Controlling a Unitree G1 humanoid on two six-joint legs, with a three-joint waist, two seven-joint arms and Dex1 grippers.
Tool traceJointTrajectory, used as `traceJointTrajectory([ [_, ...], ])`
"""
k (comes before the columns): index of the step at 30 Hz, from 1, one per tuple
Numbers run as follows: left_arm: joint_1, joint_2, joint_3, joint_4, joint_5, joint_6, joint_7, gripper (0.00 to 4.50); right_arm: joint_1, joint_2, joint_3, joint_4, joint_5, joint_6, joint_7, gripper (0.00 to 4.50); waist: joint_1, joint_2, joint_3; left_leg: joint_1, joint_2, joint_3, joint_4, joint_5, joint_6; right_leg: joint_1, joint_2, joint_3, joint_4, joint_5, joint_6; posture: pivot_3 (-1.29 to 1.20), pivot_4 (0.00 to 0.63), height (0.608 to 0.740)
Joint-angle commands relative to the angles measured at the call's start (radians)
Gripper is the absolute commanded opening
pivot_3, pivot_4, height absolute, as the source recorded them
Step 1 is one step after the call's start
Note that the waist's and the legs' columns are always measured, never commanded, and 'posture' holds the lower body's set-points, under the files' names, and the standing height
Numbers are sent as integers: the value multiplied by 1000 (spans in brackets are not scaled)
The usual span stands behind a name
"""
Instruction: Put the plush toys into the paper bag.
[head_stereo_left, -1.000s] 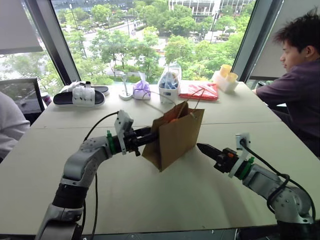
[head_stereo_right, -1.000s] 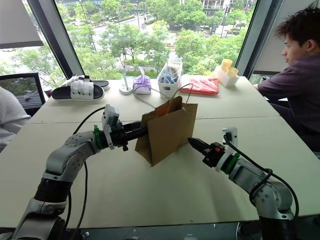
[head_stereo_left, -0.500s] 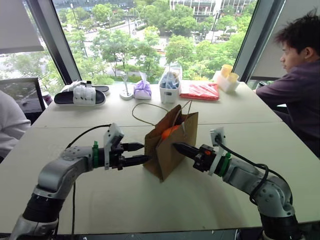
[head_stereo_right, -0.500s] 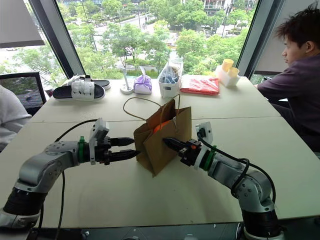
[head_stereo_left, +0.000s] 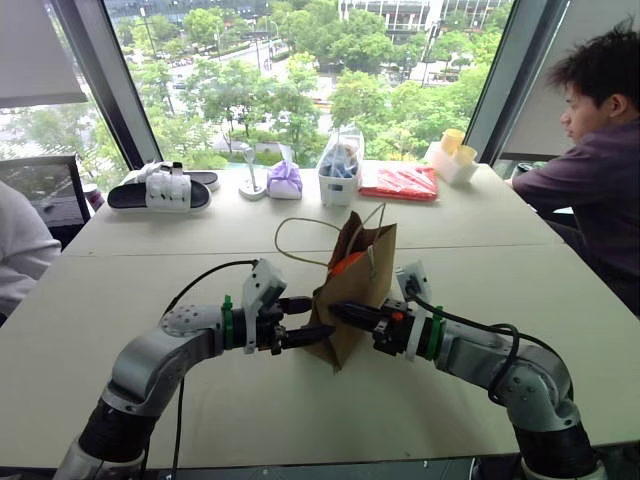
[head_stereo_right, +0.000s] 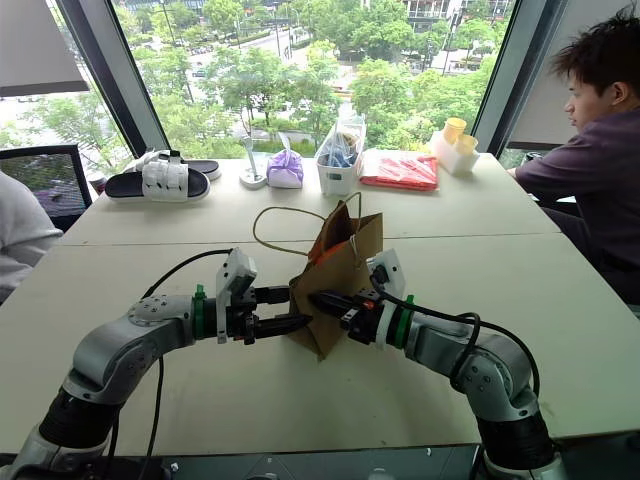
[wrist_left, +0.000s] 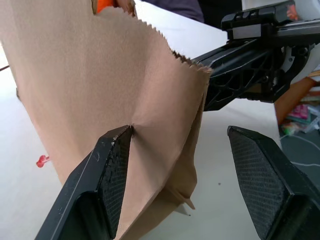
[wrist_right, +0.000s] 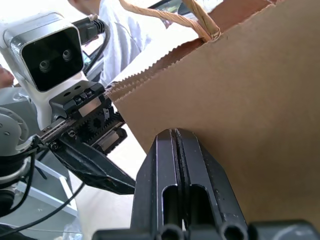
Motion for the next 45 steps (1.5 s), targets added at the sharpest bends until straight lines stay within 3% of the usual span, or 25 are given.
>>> traceJointTrajectory([
  [1,-28,-9,-16,-5,42,-32,22,3105,-23,5,0,-3,-10,-14,14,0,2,0,0,0,0,0,0,0,0,0,0,0,0,0,0,0,150,740],
  [8,-62,-77,-100,30,166,-67,112,3105,-22,25,-5,8,-28,-23,13,0,1,0,0,0,0,0,0,0,0,0,0,0,0,0,0,0,150,740],
  [12,-58,-128,-93,21,155,-33,153,3105,-18,38,-14,4,-27,-27,6,0,1,0,0,0,0,0,0,0,0,0,0,0,0,0,0,0,150,740],
  [15,-57,-136,-100,31,180,-43,166,2240,-13,40,-31,-4,-14,-26,6,0,1,0,0,0,0,0,0,0,0,0,0,0,0,0,0,0,150,740],
  [19,-62,-139,-109,49,202,-60,165,276,5,39,-103,-34,78,-15,6,0,3,0,0,0,0,0,0,0,0,0,0,0,0,0,0,0,150,740],
  [20,-67,-143,-109,57,208,-66,166,83,18,34,-132,-50,127,-7,6,0,4,0,0,0,0,0,0,0,0,0,0,0,0,0,0,0,150,740],
  [27,-104,-156,-119,125,252,-181,116,83,133,-42,-239,-109,258,-4,3,0,4,0,0,0,0,0,0,0,0,1,0,0,-1,0,0,0,150,740],
  [31,-146,-112,-125,203,273,-413,-74,83,166,-62,-273,-90,271,-27,2,0,2,0,0,0,0,3,0,0,0,1,0,0,-1,0,0,0,150,740],
  [34,-238,-103,-93,340,249,-531,-206,83,185,-87,-291,-61,252,-40,19,0,4,0,0,0,0,4,0,0,0,1,0,0,-1,0,0,0,150,740],
  [40,-484,-154,-36,662,185,-557,-379,83,238,-138,-335,-35,227,-69,49,0,15,0,0,-1,-1,4,1,-1,1,4,0,-2,-6,0,0,0,150,740],
  [45,-582,-191,-54,941,274,-701,-460,83,319,-146,-406,-96,280,-86,26,0,17,0,0,-1,-1,4,1,-1,3,4,0,-2,-8,0,1,0,150,740],
])
